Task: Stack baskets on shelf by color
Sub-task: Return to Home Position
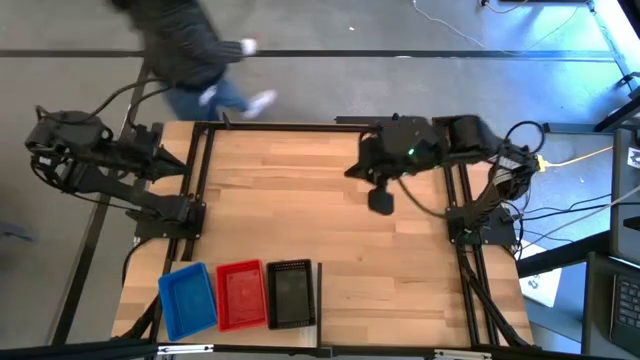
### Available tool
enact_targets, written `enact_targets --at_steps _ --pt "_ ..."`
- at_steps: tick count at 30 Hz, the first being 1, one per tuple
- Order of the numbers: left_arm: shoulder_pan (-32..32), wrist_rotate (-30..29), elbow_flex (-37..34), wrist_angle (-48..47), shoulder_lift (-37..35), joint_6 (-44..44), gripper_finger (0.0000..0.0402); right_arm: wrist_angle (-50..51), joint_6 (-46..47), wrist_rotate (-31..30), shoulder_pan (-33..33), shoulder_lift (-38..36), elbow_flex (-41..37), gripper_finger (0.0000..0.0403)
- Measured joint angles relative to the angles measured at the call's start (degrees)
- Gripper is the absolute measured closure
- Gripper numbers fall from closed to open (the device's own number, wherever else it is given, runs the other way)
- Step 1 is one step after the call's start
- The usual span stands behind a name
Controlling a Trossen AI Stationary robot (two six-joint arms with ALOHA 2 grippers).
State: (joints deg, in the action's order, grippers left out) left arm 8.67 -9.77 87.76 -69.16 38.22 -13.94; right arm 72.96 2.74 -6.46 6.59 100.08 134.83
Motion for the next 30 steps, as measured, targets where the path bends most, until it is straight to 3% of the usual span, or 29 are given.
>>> enact_targets --at_steps 5,10,22,30 --pt "0.0 0.47 -6.64 2.25 -6.55 0.32 0.0401 1.86 -0.05 1.47 -3.36 -4.58 -3.58 0.0402" --pt "0.0 1.41 -15.84 9.03 -14.35 -1.0 0.0401 -1.2 0.04 2.4 -5.81 -12.85 -12.98 0.0402" --pt "-0.02 -1.31 -29.65 15.56 -29.02 -1.52 0.0401 -29.1 6.21 4.32 -9.44 -45.39 -56.51 0.0403" --pt "-0.02 -1.56 -35.84 22.37 -38.16 1.43 0.0401 -46.77 6.12 6.74 -9.43 -63.48 -76.95 0.0403"
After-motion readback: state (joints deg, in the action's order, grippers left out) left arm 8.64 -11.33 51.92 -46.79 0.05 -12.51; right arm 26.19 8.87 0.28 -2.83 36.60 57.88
